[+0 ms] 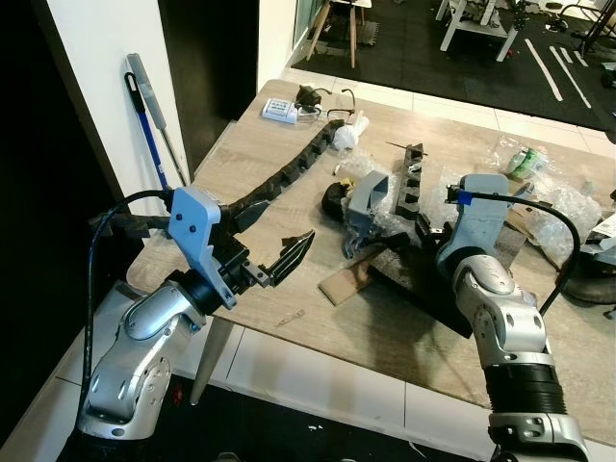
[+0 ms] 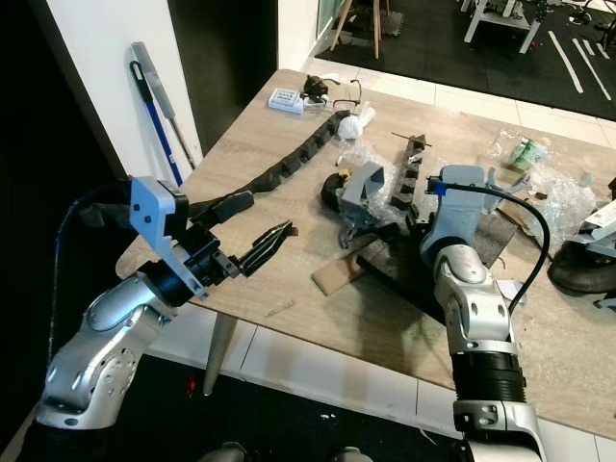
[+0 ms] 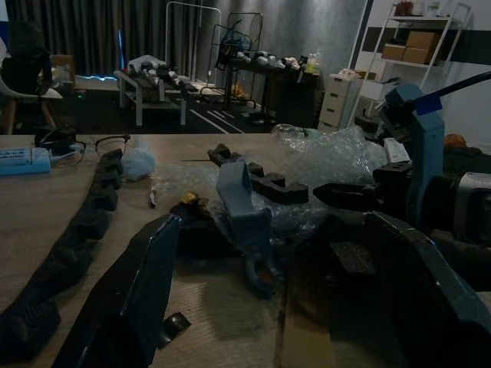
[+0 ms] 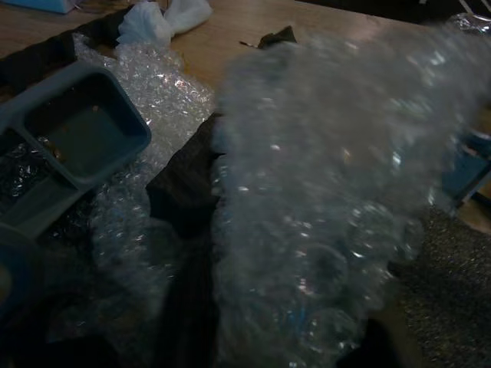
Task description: Picking trash to rubbish bin
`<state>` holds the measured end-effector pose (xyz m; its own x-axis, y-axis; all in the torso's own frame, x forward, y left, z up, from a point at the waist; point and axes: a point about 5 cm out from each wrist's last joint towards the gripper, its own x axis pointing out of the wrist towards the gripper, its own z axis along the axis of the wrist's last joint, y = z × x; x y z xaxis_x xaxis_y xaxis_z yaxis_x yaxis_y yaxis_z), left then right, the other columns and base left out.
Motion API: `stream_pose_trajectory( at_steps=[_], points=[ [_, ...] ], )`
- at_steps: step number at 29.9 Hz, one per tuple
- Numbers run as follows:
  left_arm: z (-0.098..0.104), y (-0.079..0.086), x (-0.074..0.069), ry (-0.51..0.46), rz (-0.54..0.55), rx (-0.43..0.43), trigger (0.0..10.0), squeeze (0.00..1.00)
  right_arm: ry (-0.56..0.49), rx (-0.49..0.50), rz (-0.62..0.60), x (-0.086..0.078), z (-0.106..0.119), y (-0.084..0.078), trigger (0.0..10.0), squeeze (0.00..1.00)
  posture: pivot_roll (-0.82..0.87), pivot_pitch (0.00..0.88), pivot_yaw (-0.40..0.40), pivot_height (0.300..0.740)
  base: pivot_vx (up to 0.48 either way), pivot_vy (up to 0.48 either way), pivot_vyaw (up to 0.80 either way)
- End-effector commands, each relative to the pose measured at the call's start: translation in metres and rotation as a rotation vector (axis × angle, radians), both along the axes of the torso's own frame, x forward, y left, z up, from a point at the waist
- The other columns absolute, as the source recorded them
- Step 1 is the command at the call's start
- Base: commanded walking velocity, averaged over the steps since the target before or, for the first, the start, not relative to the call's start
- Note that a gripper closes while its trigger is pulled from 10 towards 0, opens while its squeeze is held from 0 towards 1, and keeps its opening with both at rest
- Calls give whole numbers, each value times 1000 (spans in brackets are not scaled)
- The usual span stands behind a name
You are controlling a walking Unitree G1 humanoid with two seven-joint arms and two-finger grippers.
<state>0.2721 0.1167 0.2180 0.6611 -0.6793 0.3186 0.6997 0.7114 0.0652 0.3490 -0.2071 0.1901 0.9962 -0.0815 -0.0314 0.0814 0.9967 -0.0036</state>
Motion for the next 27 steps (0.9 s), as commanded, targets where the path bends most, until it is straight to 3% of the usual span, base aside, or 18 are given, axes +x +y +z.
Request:
stream_pose_trajectory(
  at_steps=[1,18,19,20,23,24,25,27],
  points=[
    [-2,-2,-3,13,-25,14,10000,0,3,18,-22,-1,2,-3,0,0,19,128,-49,740,0,0,0],
    [-3,-3,-4,22,-26,11,10000,0,-130,139,-10,0,33,5,0,0,18,136,-52,740,0,0,0],
    [-3,-2,-4,22,-26,11,10000,0,-199,150,15,0,45,9,0,0,17,139,-52,740,0,0,0],
    [-3,-2,-4,22,-26,11,10000,0,-199,150,15,0,45,9,0,0,17,139,-52,740,0,0,0],
    [-3,-2,-3,24,-24,10,10000,0,-390,183,126,-5,77,24,0,0,17,139,-52,740,0,0,0],
    [-3,-2,-3,24,-24,10,10000,0,-390,183,126,-5,77,24,0,0,17,139,-52,740,0,0,0],
    [-3,-1,-3,23,-20,7,10000,0,-475,190,169,-9,89,29,0,0,17,139,-52,740,0,0,0],
    [-3,-1,-3,23,-20,7,10000,0,-475,190,169,-9,89,29,0,0,17,139,-52,740,0,0,0]
  ],
)
